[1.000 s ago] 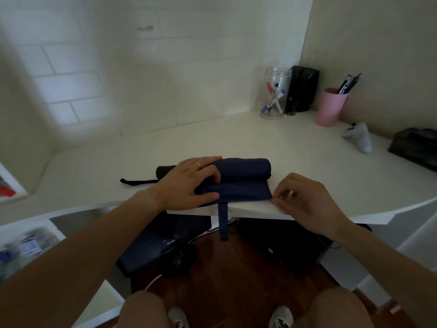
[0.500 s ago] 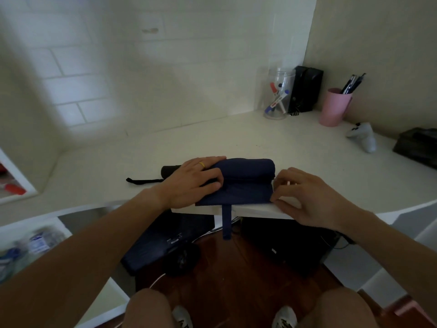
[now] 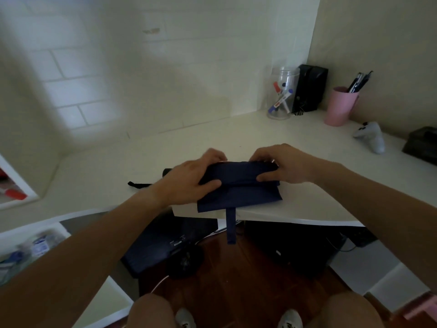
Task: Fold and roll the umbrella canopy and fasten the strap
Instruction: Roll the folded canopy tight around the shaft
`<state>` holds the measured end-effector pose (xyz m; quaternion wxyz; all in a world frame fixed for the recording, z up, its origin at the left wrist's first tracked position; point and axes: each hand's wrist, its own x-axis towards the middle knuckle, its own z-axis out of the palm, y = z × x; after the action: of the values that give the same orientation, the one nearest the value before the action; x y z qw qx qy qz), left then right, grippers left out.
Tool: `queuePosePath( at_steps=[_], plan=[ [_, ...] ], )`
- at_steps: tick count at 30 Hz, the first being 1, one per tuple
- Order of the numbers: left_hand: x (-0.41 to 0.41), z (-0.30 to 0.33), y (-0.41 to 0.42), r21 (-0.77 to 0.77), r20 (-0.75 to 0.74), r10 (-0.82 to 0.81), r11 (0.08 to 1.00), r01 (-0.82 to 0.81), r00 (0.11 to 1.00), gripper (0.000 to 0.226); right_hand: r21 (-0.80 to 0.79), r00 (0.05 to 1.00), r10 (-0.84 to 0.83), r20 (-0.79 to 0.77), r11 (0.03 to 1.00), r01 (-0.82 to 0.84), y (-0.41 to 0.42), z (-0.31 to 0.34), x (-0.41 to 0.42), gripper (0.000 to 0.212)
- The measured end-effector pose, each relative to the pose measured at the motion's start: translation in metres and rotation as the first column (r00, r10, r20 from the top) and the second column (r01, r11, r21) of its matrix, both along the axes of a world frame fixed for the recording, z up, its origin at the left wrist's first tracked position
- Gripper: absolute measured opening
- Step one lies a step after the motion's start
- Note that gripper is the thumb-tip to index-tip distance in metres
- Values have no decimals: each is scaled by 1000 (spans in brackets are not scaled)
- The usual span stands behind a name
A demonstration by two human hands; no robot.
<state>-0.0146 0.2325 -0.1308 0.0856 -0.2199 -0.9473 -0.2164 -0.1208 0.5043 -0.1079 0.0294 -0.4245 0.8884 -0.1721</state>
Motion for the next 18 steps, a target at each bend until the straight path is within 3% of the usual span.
queuePosePath(
  at_steps=[4, 7, 9, 12, 13, 16, 18],
  plan=[
    [-12, 5, -10, -237, -78, 127, 961, -142, 989, 56, -119, 986, 20, -166, 992, -40, 7, -18, 5, 34],
    [-14, -2, -6, -226, -200, 79, 966, -125, 977, 41, -94, 964, 24, -265, 994, -50, 11, -21, 6, 38],
    [-12, -7, -1, -221, -301, 61, 966, -132, 952, 36, -84, 979, 44, -201, 995, -62, 12, -16, 4, 38],
    [-12, -10, 4, -226, -390, 56, 962, -154, 919, 34, -158, 991, 34, 130, 987, -13, 16, -3, 1, 24],
    [-12, -11, 5, -223, -404, 55, 962, -156, 913, 34, -164, 984, 33, 178, 986, -3, 18, -2, 0, 22],
    [-11, -8, 5, -185, -344, 60, 974, -130, 937, 36, -195, 996, 44, 74, 980, -29, 20, -7, 3, 24],
    [-10, -1, 1, -127, -216, 62, 988, -91, 974, 37, -225, 1000, 30, -7, 974, -31, 20, -14, 9, 26]
  ],
)
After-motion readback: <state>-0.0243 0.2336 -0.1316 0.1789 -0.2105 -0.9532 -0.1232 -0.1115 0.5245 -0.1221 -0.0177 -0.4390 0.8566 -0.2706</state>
